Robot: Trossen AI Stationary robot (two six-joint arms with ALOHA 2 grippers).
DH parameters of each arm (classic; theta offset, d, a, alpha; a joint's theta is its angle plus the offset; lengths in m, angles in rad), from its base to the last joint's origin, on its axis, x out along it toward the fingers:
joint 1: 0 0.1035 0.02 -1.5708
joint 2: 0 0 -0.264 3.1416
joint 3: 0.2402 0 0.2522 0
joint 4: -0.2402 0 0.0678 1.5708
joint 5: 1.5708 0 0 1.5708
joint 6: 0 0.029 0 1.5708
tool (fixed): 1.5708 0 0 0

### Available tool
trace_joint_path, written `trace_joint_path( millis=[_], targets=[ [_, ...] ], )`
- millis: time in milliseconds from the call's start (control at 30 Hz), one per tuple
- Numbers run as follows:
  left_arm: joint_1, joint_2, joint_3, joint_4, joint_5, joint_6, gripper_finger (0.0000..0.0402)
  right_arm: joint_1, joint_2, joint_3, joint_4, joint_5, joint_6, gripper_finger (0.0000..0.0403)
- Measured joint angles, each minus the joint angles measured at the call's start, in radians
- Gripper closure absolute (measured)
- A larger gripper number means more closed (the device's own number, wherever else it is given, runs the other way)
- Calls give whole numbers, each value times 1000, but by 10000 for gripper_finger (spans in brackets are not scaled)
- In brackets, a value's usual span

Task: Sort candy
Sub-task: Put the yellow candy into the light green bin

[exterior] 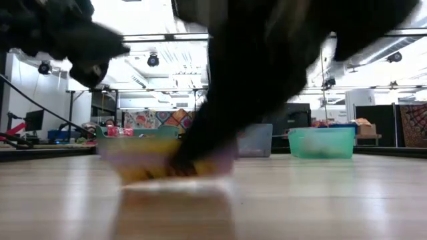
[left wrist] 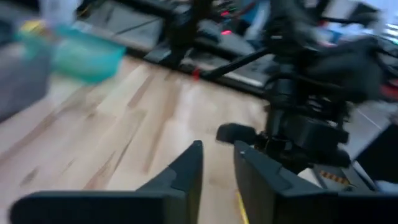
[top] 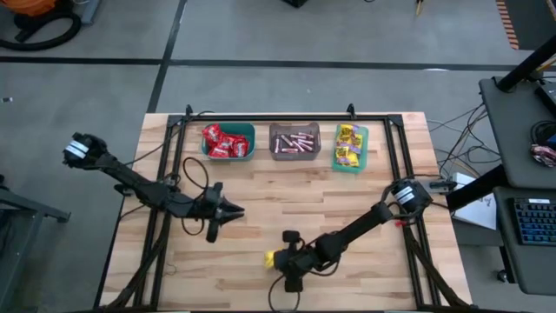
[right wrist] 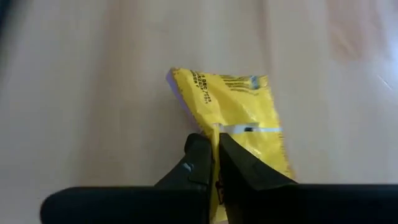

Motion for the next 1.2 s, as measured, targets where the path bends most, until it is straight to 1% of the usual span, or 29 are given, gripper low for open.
trace_joint_path(
  millis=[100, 167, 267, 367, 500, 567, 633, 767, 867, 933, 1000, 1100, 1200],
  targets=[
    [-46, 20, 20, 57, 23, 115, 290, 1, -31, -4, 85, -53, -50, 392],
    [-81, 43, 37, 90, 56, 190, 263, -1, -47, -12, 153, -96, -83, 392],
    [-145, 86, 65, 117, 75, 273, 232, -10, -58, -38, 275, -171, -128, 393],
    [-212, 136, 103, 116, 83, 311, 219, -22, -71, -83, 448, -264, -155, 393],
    [-298, 214, 174, 104, 80, 310, 220, -47, -75, -163, 752, -342, -155, 393],
    [-339, 258, 221, 69, 36, 307, 223, -64, -71, -190, 868, -357, -140, 393],
    [-375, 296, 272, 2, -38, 294, 224, -79, -69, -208, 956, -365, -121, 393],
    [-424, 356, 387, -204, -197, 233, 224, -102, -69, -217, 1040, -467, -113, 393],
    [-436, 385, 462, -322, -230, 182, 225, -109, -73, -217, 1058, -567, -103, 393],
    [-437, 404, 501, -360, -232, 158, 225, -117, -96, -222, 1048, -630, -88, 393],
    [-437, 418, 521, -385, -234, 150, 225, -134, -135, -226, 1009, -670, -85, 393],
    [-436, 426, 537, -390, -234, 150, 225, -166, -240, -232, 799, -682, -119, 394],
    [-433, 424, 543, -385, -234, 148, 225, -207, -364, -232, 492, -651, -209, 394]
  ],
)
